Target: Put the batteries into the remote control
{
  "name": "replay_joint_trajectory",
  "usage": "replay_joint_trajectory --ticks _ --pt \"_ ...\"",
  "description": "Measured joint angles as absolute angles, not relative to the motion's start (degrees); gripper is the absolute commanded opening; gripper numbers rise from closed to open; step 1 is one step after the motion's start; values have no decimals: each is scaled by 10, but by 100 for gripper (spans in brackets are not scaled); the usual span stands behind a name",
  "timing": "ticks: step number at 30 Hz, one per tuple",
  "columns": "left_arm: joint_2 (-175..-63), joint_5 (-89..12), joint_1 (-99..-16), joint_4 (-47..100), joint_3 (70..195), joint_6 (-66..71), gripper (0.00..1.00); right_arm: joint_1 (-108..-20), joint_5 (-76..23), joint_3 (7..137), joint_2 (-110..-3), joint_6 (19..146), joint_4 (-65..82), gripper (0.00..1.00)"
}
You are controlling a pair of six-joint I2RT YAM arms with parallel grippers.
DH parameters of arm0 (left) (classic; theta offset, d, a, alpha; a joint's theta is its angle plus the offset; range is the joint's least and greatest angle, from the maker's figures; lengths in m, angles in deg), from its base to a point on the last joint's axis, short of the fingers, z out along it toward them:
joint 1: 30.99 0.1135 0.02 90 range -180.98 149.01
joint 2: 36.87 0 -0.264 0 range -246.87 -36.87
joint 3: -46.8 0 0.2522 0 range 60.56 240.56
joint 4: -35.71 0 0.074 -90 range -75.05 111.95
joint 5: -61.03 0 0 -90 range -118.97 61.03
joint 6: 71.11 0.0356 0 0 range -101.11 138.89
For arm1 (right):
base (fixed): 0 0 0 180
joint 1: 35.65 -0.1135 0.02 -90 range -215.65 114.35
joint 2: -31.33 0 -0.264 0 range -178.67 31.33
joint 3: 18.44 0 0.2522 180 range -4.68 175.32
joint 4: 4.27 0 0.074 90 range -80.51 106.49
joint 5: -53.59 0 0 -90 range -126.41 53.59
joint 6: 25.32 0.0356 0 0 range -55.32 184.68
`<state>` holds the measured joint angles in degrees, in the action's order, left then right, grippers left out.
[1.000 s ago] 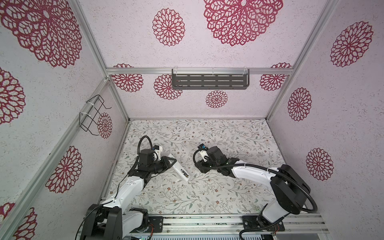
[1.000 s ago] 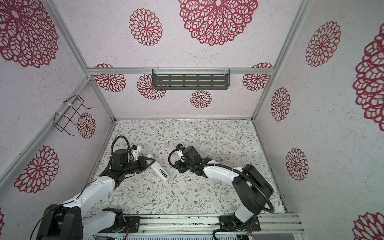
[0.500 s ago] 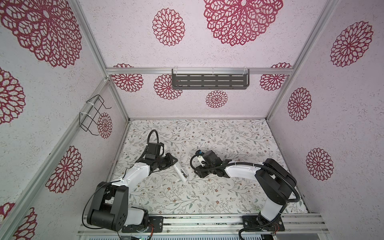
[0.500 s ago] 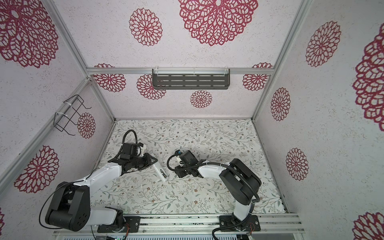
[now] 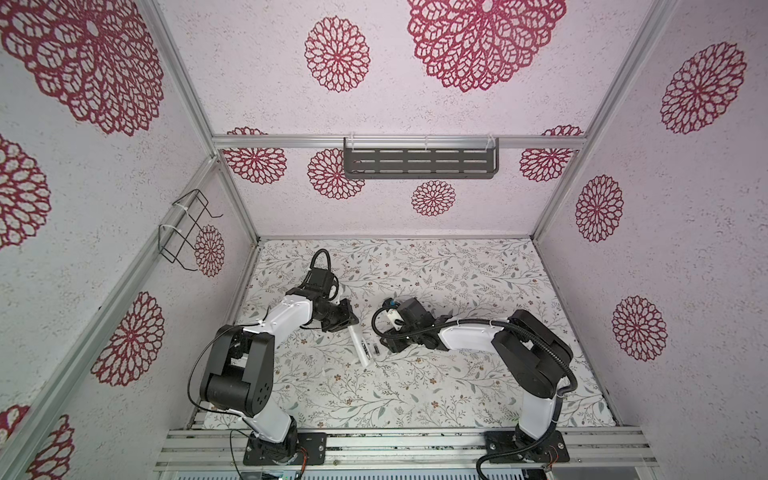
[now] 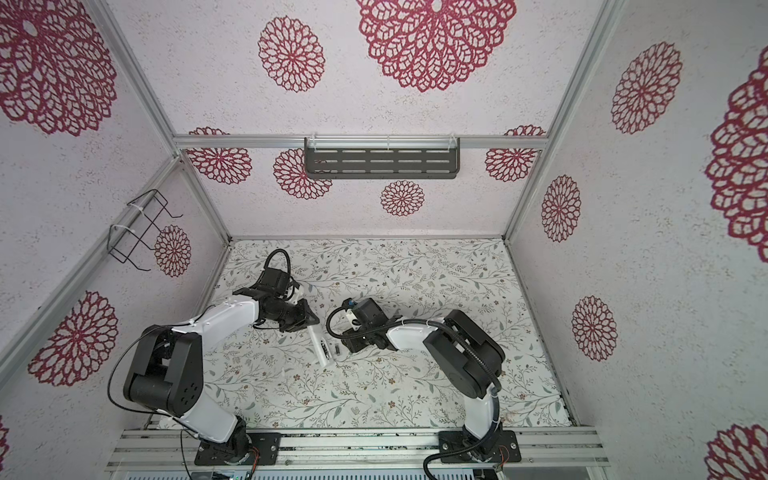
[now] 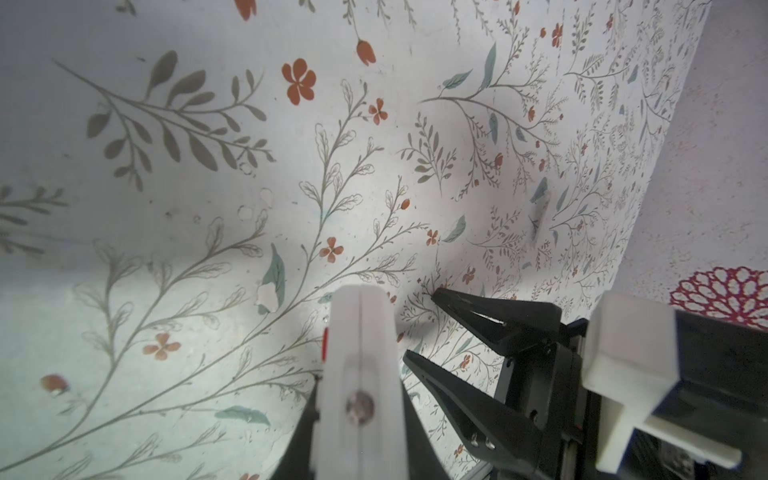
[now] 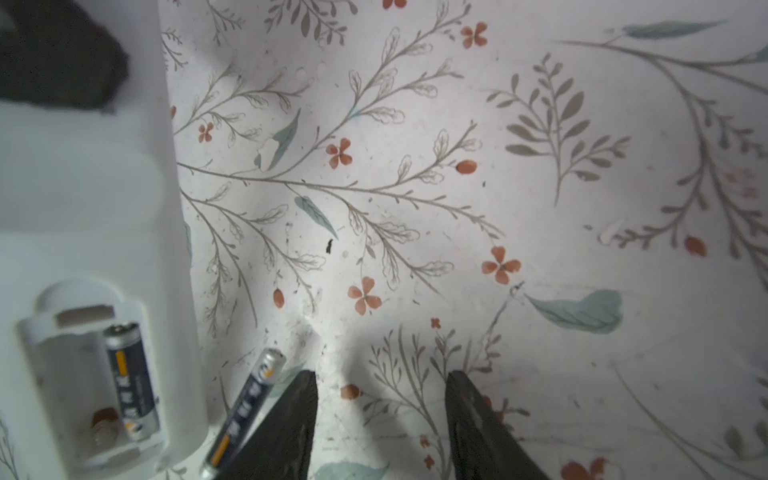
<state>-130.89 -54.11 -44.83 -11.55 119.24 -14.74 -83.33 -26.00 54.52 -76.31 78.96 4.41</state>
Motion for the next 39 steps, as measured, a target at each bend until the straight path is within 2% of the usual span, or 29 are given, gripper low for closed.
replay_joint_trajectory --ticks 16,31,39 --pt "-1272 -515 -440 -168 1189 -119 0 -828 -263 566 -771 783 75 52" --pt "-1217 -522 -426 -158 1144 -108 0 -825 -379 484 -661 805 128 52" --pt "-1216 -528 -425 -147 1140 -107 0 -818 -397 480 -653 815 148 49"
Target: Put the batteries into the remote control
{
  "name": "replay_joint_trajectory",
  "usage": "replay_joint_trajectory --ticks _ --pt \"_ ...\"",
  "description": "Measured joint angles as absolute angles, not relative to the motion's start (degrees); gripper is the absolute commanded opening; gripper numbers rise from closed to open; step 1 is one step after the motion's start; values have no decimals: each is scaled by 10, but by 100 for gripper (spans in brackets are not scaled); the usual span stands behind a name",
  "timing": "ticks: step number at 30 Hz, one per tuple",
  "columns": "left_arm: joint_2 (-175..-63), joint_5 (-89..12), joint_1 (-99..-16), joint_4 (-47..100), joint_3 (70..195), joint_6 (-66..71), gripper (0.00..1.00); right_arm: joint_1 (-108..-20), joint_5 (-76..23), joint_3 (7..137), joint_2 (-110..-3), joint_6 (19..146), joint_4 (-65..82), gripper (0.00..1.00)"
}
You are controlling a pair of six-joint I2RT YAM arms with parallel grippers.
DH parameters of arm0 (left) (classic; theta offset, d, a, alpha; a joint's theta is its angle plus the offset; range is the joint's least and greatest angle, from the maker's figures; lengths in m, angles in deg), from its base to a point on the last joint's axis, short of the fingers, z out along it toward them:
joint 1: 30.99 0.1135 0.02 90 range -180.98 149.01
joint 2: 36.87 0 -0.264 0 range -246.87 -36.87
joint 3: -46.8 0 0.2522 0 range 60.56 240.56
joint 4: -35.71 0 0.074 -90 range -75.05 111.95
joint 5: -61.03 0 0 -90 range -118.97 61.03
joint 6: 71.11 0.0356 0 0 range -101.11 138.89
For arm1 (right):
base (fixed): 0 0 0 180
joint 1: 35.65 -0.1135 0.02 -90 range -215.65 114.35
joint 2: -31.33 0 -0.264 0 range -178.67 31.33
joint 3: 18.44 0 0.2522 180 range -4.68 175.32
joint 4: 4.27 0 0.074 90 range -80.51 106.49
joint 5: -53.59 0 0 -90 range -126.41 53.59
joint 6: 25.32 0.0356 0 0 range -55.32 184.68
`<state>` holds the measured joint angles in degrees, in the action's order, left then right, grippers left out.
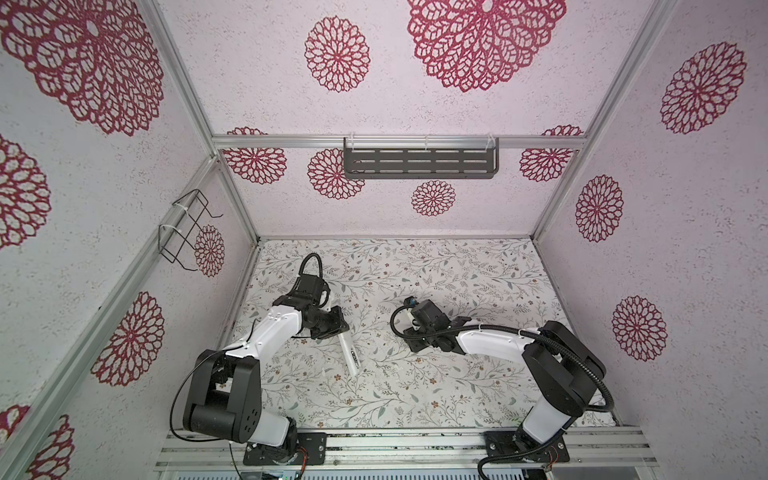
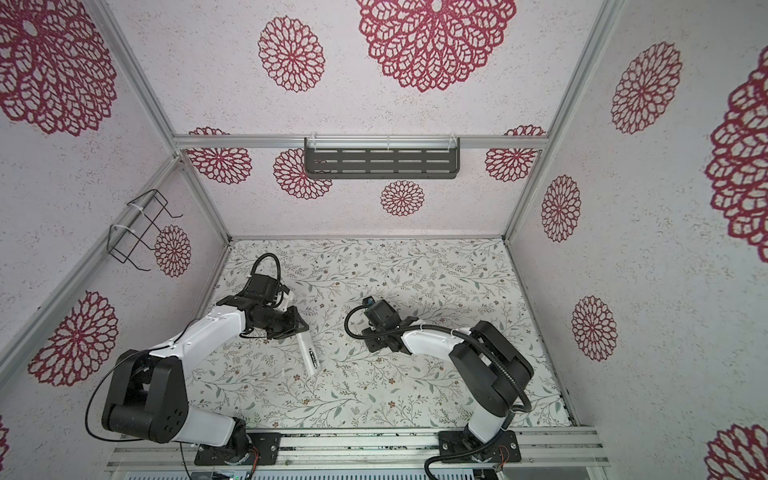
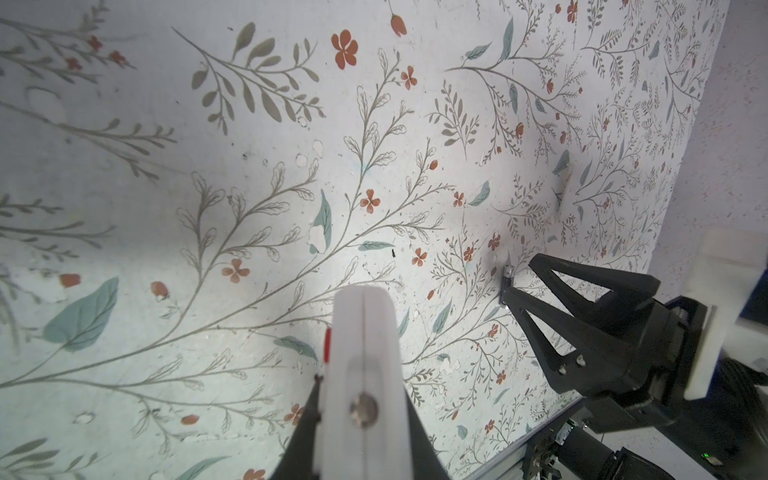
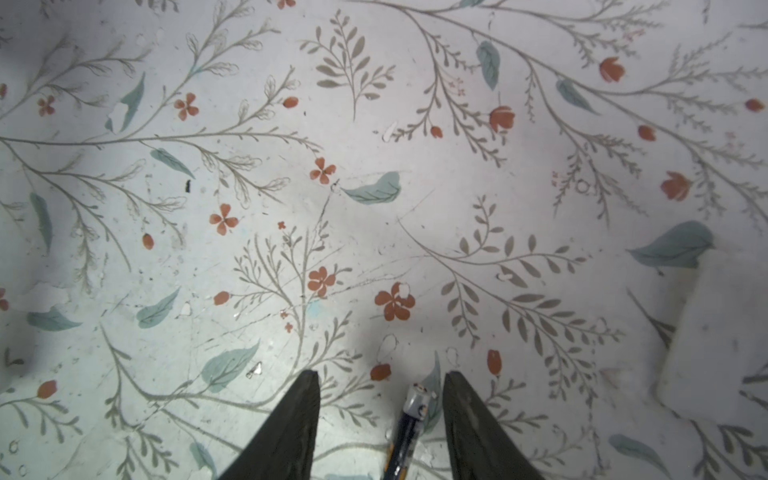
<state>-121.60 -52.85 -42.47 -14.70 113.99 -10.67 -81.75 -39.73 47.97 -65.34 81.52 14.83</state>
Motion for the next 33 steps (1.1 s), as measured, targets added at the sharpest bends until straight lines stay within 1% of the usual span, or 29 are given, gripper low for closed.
replay_joint_trajectory --ticks 11,20,29,33 --pt "-1197 -542 -423 -138 1137 -107 0 -817 -423 469 -653 844 192 40" --pt "-1188 -546 -423 -133 1131 -107 0 -817 -427 445 -631 849 201 39" --pt "-1188 -555 -423 -126 1131 -107 0 -817 -426 446 -631 849 206 25" --pt "-1183 -560 -423 -121 1128 -107 0 -817 -426 448 -633 848 211 21"
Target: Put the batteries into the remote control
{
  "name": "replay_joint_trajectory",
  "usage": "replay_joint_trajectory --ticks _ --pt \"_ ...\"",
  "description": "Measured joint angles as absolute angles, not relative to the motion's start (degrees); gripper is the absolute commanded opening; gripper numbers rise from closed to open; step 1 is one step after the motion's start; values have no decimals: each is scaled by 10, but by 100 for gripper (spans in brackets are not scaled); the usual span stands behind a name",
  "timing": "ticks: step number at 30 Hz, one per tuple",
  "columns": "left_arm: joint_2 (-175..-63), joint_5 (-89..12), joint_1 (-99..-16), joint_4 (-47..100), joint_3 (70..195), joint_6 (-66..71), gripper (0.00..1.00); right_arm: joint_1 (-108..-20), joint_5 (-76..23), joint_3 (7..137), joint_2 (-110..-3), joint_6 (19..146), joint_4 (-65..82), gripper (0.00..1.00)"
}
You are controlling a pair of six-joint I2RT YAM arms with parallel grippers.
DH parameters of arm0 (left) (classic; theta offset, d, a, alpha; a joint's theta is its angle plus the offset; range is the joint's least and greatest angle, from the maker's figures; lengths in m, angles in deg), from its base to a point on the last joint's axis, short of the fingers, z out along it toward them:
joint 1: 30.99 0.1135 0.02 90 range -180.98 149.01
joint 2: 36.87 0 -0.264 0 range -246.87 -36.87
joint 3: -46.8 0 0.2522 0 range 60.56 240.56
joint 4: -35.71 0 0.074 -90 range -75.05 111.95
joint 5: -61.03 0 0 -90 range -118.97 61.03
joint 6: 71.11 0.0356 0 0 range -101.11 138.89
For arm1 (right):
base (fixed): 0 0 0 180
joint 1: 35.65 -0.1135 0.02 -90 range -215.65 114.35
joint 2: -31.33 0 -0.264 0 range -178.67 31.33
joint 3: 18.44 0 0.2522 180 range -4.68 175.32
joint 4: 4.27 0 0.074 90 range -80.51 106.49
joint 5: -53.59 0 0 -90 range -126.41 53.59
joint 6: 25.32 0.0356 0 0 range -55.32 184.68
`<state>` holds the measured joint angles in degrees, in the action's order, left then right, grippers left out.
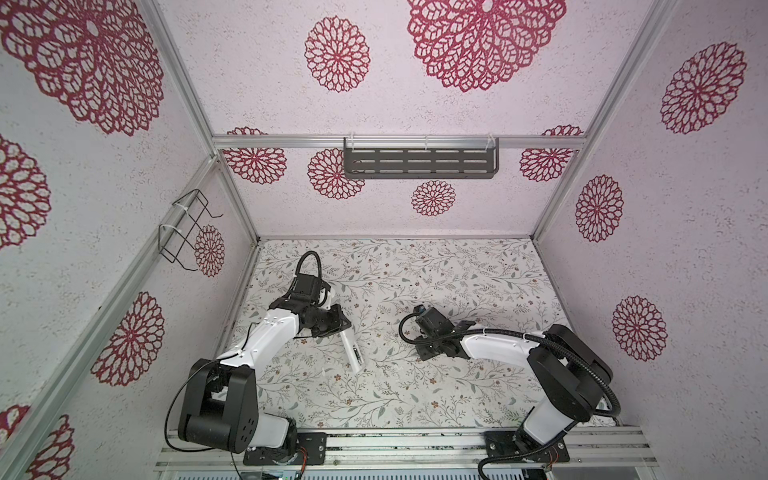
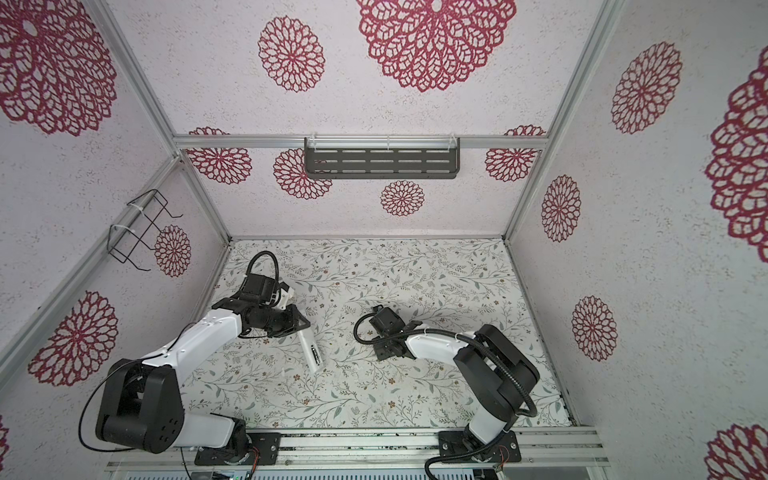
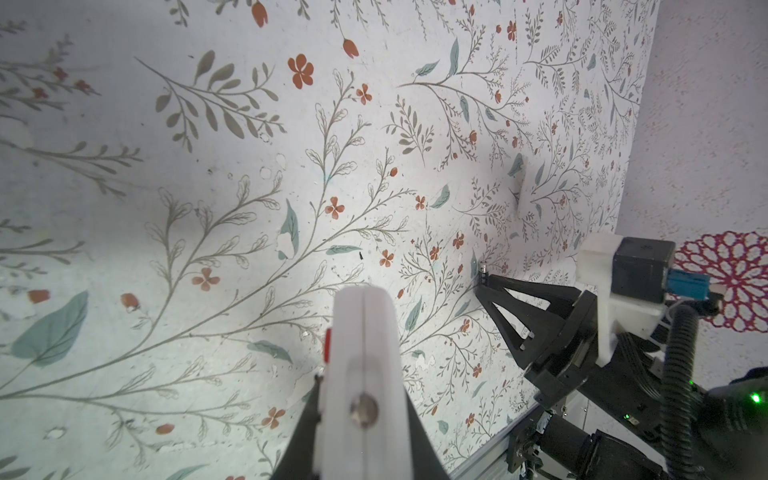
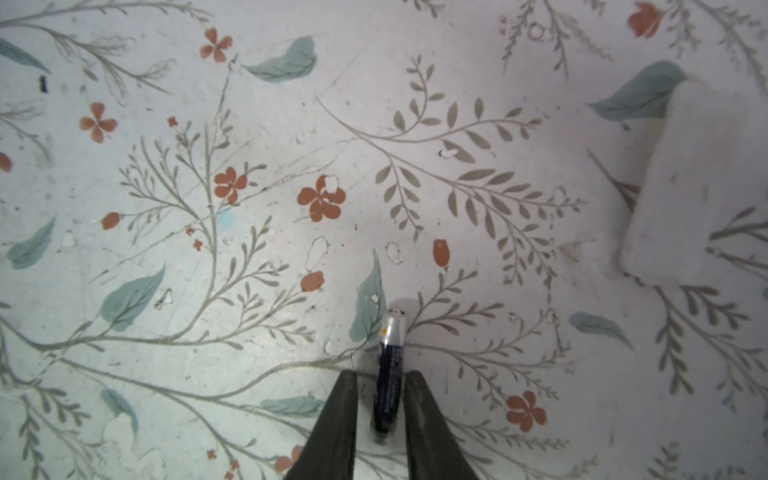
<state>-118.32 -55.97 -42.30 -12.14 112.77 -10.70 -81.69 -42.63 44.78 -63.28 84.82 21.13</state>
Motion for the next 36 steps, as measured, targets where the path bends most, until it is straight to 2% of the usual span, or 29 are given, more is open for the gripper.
replay_joint_trajectory --ticks 24,36 --pt "-1140 -586 -423 -95 1104 -114 0 -801 -420 599 -731 837 356 22" --pt "-1118 -585 -434 -92 1103 -116 0 -797 -420 661 -770 820 418 13"
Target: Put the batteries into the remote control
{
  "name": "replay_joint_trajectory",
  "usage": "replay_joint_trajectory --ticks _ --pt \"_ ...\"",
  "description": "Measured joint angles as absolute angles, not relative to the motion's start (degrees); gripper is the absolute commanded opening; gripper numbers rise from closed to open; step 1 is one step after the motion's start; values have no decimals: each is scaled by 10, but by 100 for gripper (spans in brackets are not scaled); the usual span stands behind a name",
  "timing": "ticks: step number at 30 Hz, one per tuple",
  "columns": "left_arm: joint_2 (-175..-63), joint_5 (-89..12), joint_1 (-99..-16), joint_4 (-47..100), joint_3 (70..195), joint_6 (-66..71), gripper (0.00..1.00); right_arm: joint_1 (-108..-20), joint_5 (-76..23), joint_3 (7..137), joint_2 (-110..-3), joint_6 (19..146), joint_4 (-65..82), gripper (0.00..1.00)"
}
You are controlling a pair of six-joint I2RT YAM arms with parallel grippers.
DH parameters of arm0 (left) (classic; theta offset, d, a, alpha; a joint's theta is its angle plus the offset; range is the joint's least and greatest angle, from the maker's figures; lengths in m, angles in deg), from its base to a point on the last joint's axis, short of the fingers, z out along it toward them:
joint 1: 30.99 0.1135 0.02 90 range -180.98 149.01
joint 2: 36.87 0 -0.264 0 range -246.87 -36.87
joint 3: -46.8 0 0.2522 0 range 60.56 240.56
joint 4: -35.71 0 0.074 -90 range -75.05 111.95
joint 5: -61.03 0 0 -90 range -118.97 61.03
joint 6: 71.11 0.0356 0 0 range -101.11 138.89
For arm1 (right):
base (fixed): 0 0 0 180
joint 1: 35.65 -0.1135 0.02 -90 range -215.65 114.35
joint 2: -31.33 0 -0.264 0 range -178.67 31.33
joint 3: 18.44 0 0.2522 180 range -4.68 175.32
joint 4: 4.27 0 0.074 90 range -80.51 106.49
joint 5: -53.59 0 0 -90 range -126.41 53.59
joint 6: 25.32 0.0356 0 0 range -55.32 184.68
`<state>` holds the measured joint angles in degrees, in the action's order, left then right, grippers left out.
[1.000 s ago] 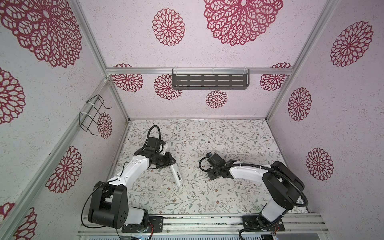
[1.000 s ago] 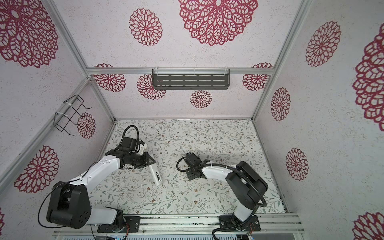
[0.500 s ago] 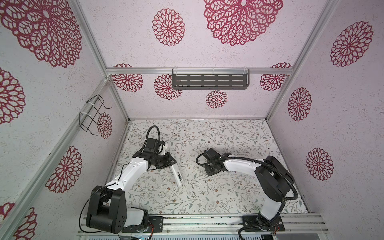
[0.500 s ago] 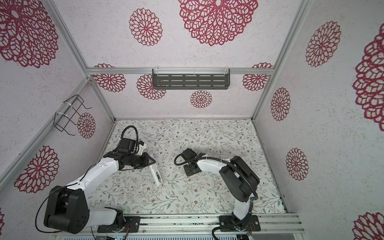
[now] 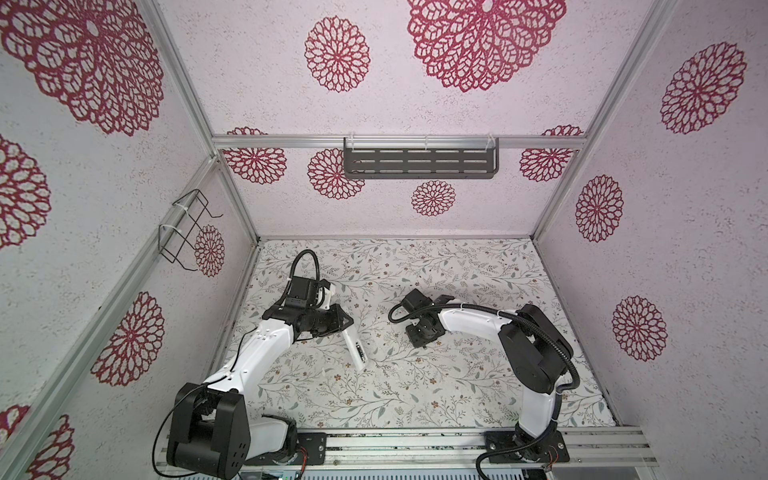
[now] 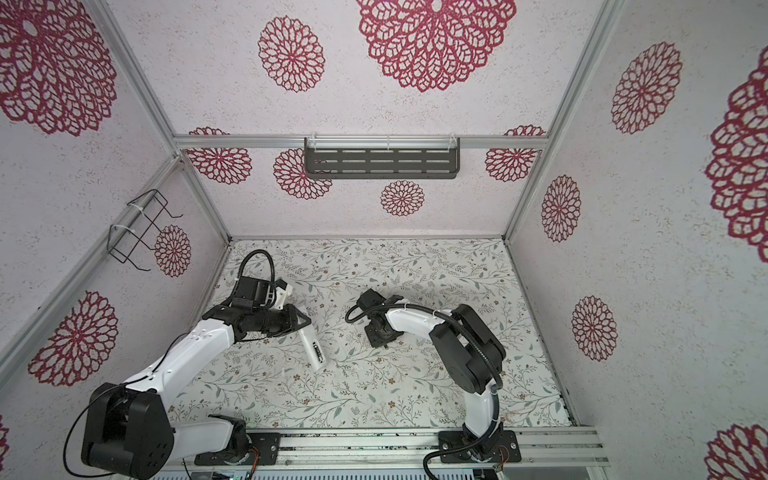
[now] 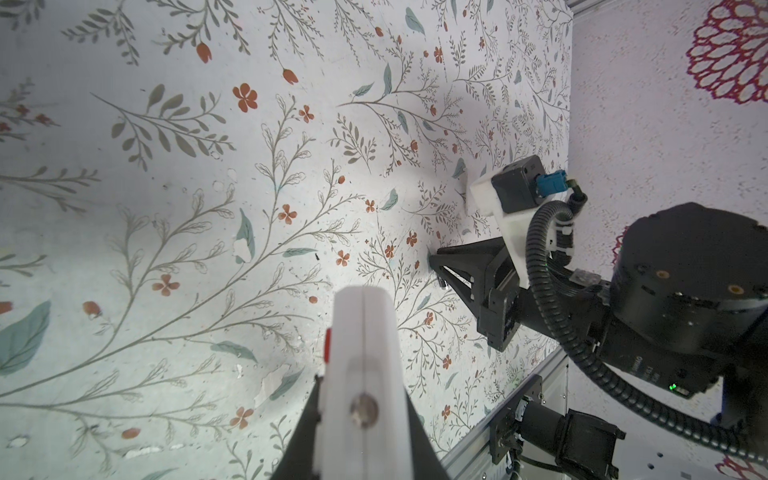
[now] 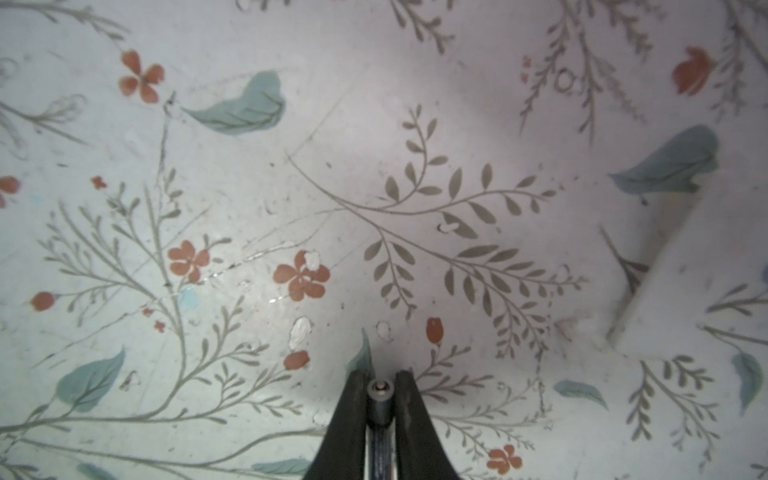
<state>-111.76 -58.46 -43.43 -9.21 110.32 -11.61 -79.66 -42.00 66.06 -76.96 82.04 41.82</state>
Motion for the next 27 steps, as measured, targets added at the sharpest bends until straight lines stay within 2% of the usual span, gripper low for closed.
replay_joint_trajectory --ticks 7,13,20,27 --pt "-1118 -586 -441 -64 1086 -130 0 -797 -411 654 -763 807 405 11" --pt "-1119 -597 -443 -12 1061 -153 0 -800 -363 575 -666 787 318 11" --pt "-1118 -619 -444 48 1046 -168 0 -838 -286 510 -551 771 149 12" --pt "-1069 -635 -445 114 1012 -183 0 -875 -211 481 -530 788 5 12"
